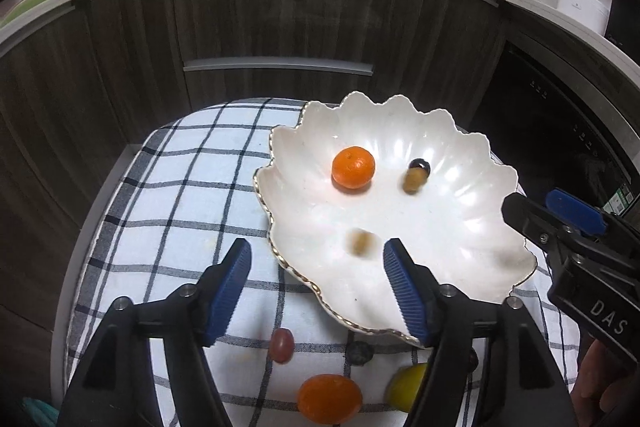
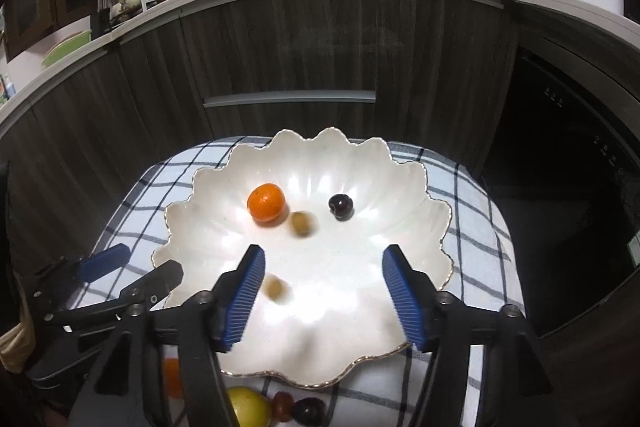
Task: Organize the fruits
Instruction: 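Open both tools to drop the brown fruit and longan into the bowl, then withdraw both open tools from the bowl toward the fruits on the cloth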
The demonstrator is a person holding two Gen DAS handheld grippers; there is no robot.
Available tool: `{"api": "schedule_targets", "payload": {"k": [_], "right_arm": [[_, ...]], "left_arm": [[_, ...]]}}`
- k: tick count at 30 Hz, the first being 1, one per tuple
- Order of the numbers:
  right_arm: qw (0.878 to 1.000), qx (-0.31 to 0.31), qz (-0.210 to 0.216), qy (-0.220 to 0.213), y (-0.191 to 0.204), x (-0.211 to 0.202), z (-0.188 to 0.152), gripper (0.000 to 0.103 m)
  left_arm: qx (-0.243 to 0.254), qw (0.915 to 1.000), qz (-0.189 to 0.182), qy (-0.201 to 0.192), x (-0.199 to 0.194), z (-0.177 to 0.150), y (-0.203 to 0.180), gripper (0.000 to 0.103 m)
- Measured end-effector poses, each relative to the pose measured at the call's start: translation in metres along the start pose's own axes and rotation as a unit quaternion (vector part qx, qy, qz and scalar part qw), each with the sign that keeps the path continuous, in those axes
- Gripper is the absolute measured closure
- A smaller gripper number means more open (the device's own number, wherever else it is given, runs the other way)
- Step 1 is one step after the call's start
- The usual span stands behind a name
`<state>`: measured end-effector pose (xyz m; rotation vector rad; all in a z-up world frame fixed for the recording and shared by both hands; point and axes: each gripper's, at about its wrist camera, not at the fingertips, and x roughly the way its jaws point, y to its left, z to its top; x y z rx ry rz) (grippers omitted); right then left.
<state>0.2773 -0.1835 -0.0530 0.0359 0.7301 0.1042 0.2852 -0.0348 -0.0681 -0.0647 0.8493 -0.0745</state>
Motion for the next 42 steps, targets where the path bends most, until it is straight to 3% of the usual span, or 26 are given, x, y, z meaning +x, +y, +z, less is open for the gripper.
{"api": "schedule_targets", "payload": {"k": [4,11,42], "right_arm": [[1.0,0.004,-0.007,-0.005,-0.002,-0.004,0.0,0.03],[1.0,0.017,-0.01,-0.009,-0.006,-0.014,-0.002,0.026],[1.0,0.02,-0.016,-0.015,0.0,-0.05,-0.037,0.026]], "left_arm": [[-0.006,0.9999,0.002,-0.009,-0.007,0.001,0.004,0.021],[0.0,0.9998,0.004,-0.019,-0.021,0.001,0.004,0.016],[0.027,0.9992,0.006,-0.03,-0.055,-0.038,0.007,0.016]]}}
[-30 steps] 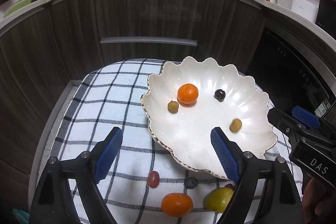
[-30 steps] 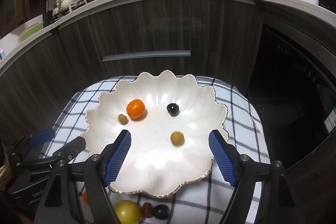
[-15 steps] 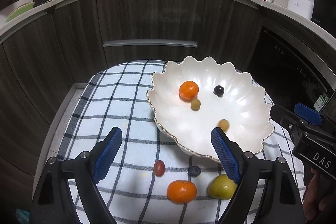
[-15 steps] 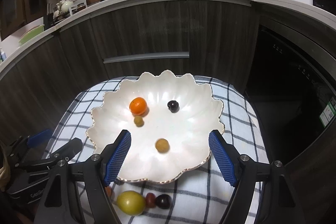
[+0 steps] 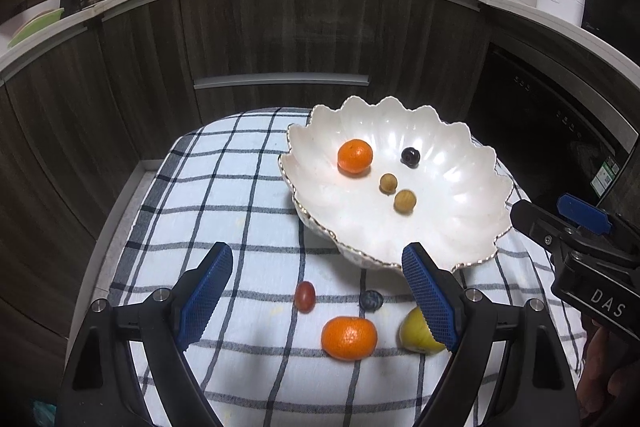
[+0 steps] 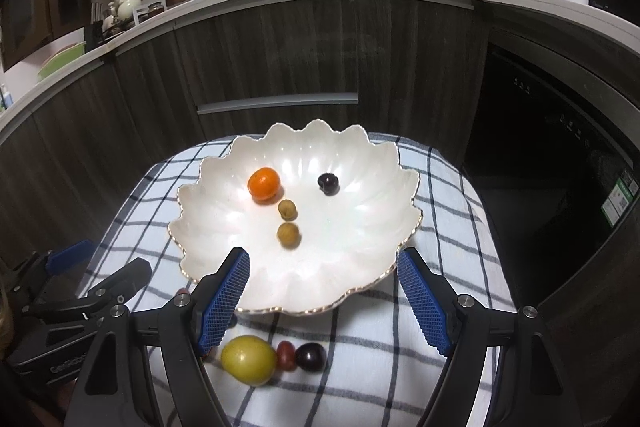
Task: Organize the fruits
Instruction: 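Withdraw both open tools from the bowl toward the fruits on the cloth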
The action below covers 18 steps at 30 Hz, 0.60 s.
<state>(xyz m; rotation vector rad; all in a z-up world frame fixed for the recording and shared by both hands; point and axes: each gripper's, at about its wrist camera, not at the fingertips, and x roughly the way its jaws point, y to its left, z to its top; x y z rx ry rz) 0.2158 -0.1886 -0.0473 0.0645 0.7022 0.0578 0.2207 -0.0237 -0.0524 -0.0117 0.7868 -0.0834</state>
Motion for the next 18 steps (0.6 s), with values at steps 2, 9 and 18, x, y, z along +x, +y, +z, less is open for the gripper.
{"api": "schedule_targets", "payload": {"k": [2,9,18], "right_arm": [[1.0,-0.001,0.0,0.001,0.001,-0.001,-0.003,0.026],[1.0,-0.005,-0.001,0.006,0.005,-0.001,-0.012,0.026],[1.0,-0.014,-0.004,0.008,0.012,-0.006,-0.03,0.026]], "left_arm": [[0.002,1.0,0.0,0.001,-0.001,-0.004,0.001,0.016],[0.005,0.9999,-0.002,0.009,0.001,-0.019,0.006,0.016],[0.022,0.9997,-0.008,-0.005,-0.005,-0.037,0.006,0.016]]}}
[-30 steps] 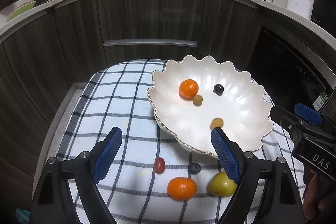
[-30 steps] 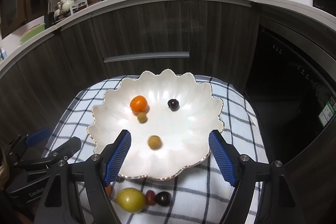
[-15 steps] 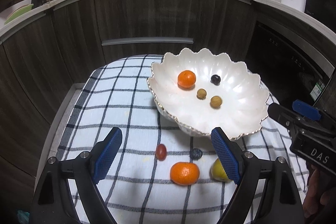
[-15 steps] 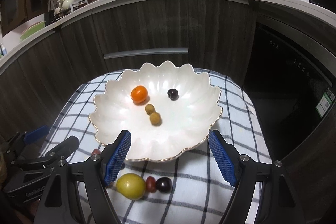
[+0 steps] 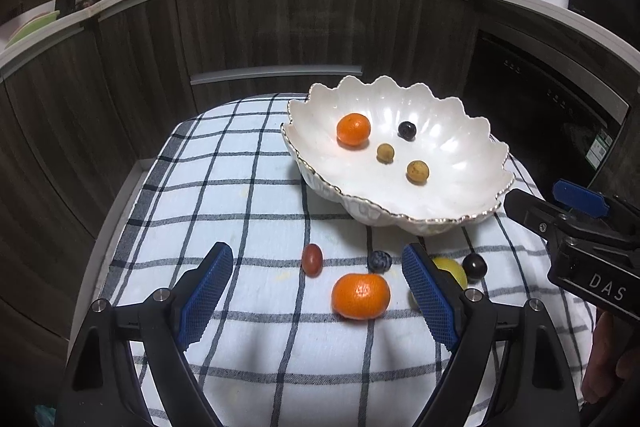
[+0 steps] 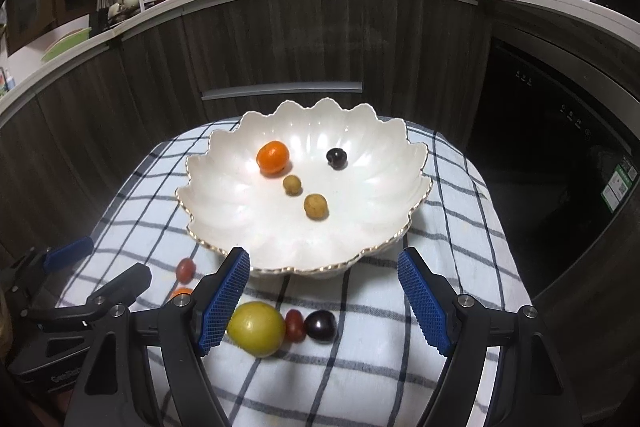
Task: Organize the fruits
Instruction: 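Withdraw both open tools from the bowl toward the fruits on the cloth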
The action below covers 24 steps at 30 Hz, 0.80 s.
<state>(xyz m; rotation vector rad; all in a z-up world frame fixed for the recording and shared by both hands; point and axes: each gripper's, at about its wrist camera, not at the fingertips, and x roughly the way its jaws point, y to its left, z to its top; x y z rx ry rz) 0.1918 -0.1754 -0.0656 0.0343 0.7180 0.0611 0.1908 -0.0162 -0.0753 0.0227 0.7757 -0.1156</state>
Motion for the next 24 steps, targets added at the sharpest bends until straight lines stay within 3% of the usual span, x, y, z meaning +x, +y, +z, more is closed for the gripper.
{"api": "schedule_targets", "payload": {"k": [12,24], "right_arm": [[1.0,-0.018,0.01,0.006,0.009,0.0,-0.021,0.026],[0.999,-0.029,0.031,0.023,0.018,0.011,-0.034,0.026]], "left_arm": [[0.059,0.998,-0.005,-0.023,-0.004,-0.023,-0.008,0.017],[0.082,0.9964,-0.019,-0.013,0.012,-0.037,-0.011,0.023]]}}
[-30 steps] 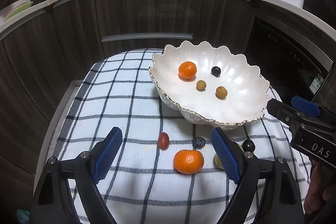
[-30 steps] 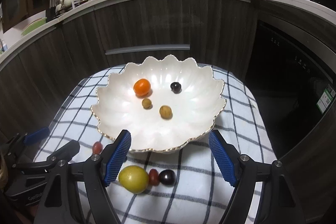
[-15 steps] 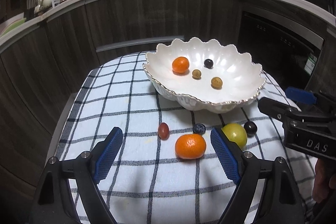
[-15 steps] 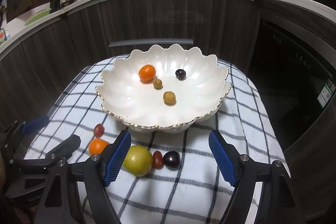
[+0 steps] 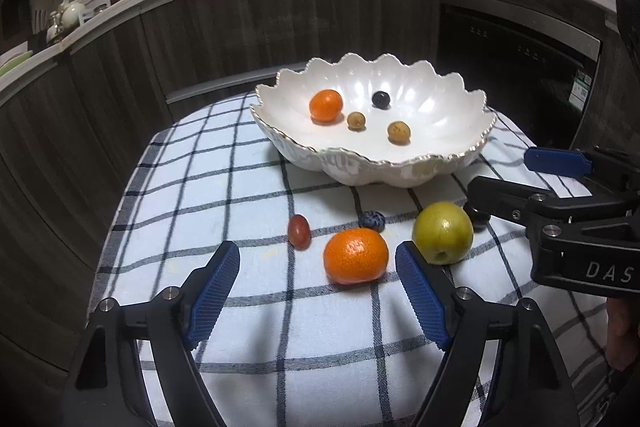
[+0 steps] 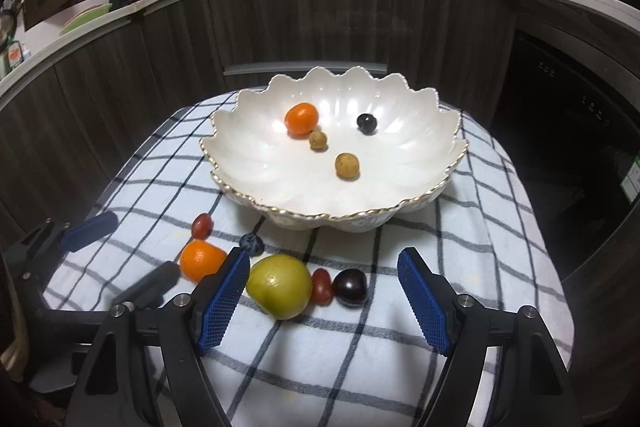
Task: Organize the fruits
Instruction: 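Withdraw both open tools from the bowl toward the fruits on the cloth, then grasp the mandarin with the left tool while the right tool grasps the yellow-green fruit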
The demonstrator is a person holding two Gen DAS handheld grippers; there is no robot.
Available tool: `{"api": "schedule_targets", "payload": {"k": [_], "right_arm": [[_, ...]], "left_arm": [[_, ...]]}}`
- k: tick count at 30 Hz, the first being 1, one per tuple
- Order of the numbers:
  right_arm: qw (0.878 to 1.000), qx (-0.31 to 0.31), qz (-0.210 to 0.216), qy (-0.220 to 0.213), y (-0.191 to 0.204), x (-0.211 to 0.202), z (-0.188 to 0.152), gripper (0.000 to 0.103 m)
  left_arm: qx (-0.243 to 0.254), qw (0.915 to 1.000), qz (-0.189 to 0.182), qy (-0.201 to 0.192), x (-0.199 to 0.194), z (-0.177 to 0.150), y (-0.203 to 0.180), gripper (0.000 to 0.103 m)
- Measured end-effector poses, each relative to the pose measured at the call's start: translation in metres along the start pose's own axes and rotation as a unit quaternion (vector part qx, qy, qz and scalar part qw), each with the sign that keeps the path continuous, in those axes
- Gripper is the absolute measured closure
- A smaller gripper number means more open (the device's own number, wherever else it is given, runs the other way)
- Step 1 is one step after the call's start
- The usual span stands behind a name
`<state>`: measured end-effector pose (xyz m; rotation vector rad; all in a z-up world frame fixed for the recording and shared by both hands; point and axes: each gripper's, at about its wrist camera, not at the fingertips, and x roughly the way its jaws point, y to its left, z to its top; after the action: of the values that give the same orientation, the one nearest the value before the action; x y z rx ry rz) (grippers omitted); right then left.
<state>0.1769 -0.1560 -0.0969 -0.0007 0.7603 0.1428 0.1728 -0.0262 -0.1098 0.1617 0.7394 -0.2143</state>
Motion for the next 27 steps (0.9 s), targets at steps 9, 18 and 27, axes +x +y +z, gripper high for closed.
{"api": "schedule_targets", "payload": {"k": [9,18,27], "right_arm": [[1.0,-0.002,0.023,0.021,0.005,0.017,-0.008,0.026],[0.998,0.002,0.043,0.038,0.01,0.033,-0.011,0.029],[0.996,0.008,0.064,0.059,0.014,0.048,-0.013,0.048]], "left_arm": [[0.015,0.9997,-0.009,0.016,0.017,-0.008,-0.008,0.027],[0.017,0.9993,-0.017,0.028,0.032,-0.01,-0.012,0.033],[0.013,0.999,-0.023,0.035,0.042,-0.007,-0.014,0.046]]}}
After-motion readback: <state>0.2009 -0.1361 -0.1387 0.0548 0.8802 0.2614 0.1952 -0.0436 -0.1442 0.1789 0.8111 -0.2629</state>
